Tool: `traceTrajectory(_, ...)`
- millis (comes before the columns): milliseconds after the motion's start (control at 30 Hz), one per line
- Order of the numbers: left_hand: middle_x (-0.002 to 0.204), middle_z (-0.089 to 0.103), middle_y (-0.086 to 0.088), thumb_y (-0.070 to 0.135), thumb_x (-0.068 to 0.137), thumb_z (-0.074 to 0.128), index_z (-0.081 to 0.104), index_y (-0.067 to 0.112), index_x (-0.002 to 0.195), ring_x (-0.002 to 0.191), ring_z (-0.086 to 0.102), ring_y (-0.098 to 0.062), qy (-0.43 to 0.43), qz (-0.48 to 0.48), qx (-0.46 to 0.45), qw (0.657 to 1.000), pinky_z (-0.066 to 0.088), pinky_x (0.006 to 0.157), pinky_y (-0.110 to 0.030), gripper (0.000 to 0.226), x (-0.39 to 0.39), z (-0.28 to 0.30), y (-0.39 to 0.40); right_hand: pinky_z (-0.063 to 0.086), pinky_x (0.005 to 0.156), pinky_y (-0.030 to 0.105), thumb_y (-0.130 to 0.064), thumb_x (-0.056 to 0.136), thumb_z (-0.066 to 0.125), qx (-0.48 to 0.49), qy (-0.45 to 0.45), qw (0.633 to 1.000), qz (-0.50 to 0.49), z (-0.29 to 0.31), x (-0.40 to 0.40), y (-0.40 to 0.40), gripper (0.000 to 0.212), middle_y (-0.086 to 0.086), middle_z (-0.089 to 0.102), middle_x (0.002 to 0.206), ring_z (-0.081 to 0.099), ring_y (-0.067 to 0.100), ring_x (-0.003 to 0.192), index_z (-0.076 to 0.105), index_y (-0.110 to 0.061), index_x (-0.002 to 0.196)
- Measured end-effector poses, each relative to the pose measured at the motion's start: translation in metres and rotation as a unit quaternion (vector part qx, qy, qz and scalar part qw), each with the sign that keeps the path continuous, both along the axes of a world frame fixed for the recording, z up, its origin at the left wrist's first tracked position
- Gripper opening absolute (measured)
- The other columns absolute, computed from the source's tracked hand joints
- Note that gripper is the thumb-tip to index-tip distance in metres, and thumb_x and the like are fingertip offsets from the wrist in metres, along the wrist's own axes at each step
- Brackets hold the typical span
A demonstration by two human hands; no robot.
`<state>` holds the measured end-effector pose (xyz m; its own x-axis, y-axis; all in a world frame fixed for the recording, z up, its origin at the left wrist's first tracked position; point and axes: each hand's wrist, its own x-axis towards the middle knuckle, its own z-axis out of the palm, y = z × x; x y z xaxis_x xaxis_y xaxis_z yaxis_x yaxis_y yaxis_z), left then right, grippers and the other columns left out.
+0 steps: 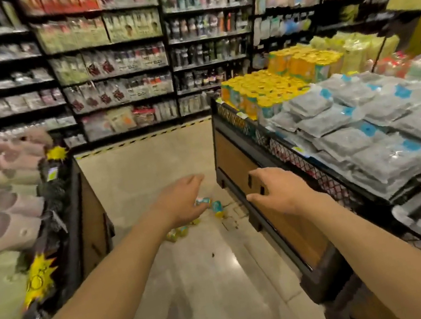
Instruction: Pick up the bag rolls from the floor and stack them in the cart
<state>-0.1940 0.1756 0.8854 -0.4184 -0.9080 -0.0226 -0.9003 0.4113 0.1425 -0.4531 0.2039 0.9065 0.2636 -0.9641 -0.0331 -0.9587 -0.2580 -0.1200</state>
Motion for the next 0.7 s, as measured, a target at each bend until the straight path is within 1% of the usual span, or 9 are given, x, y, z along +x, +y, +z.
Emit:
traceTrajectory(67,0.163,0.027,-0.009,0.045,0.097,0.056,0.020,0.013,0.159,0.148,0.030,-0.026,-0.010,0.018,0.006,1.000,0.029,0.118,-0.034,0.078,0.006,-0.002,-0.028,0.041,0.112,0.037,-0.058,0.096,0.055,-0.006,-0.001,1.000,0.021,-0.002,0.007,-0.038,0.070,0.000,0.046,0.154,0.043,0.020,0.141,0.037,-0.022,0.153)
traceTrajectory(133,0.164,0.027,-0.009,0.045,0.096,0.057,0.018,0.015,0.159,0.148,0.030,-0.027,-0.017,0.030,-0.004,0.999,0.030,0.117,-0.035,0.080,0.007,-0.001,-0.061,0.042,0.110,0.039,-0.057,0.096,0.054,-0.011,0.001,0.999,0.036,-0.005,0.011,-0.079,0.066,0.002,0.049,0.151,0.045,0.021,0.139,0.040,-0.022,0.151)
traceTrajectory(233,0.163,0.029,-0.008,0.045,0.095,0.057,0.018,0.016,0.159,0.147,0.032,-0.027,-0.018,0.044,-0.018,0.999,0.034,0.116,-0.037,0.080,-0.001,0.009,-0.110,0.036,0.114,0.038,-0.060,0.096,0.054,-0.006,-0.007,0.999,0.043,-0.010,0.012,-0.139,0.073,0.003,0.039,0.160,0.038,0.023,0.145,0.034,-0.022,0.155)
traceTrajectory(300,0.164,0.027,-0.007,0.046,0.096,0.057,0.017,0.016,0.160,0.149,0.029,-0.026,-0.017,0.054,-0.018,0.998,0.032,0.118,-0.037,0.081,-0.007,0.013,-0.143,0.034,0.115,0.039,-0.062,0.095,0.054,-0.006,-0.012,0.999,0.048,-0.014,0.011,-0.176,0.077,0.002,0.036,0.162,0.036,0.023,0.147,0.031,-0.022,0.157)
traceTrajectory(500,0.165,0.023,-0.007,0.051,0.095,0.055,0.015,0.018,0.160,0.151,0.026,-0.025,-0.036,0.060,-0.021,0.997,0.029,0.120,-0.039,0.083,-0.012,0.012,-0.235,0.032,0.115,0.036,-0.065,0.093,0.055,-0.002,-0.022,0.998,0.053,-0.017,0.008,-0.271,0.083,0.002,0.035,0.162,0.034,0.022,0.148,0.029,-0.021,0.158)
traceTrajectory(600,0.166,0.022,-0.008,0.054,0.094,0.054,0.014,0.020,0.160,0.151,0.025,-0.026,-0.067,0.057,-0.027,0.996,0.027,0.121,-0.041,0.084,-0.009,0.006,-0.282,0.030,0.117,0.035,-0.066,0.091,0.056,0.003,-0.029,0.999,0.044,-0.023,0.006,-0.319,0.085,0.002,0.035,0.163,0.033,0.021,0.148,0.028,-0.021,0.158)
traceTrajectory(700,0.166,0.020,-0.008,0.055,0.093,0.055,0.012,0.022,0.160,0.151,0.024,-0.026,-0.075,0.054,-0.021,0.996,0.026,0.122,-0.041,0.086,-0.004,0.000,-0.333,0.031,0.117,0.035,-0.068,0.090,0.056,0.004,-0.030,0.999,0.029,-0.030,0.011,-0.368,0.087,0.002,0.035,0.162,0.034,0.021,0.148,0.028,-0.022,0.158)
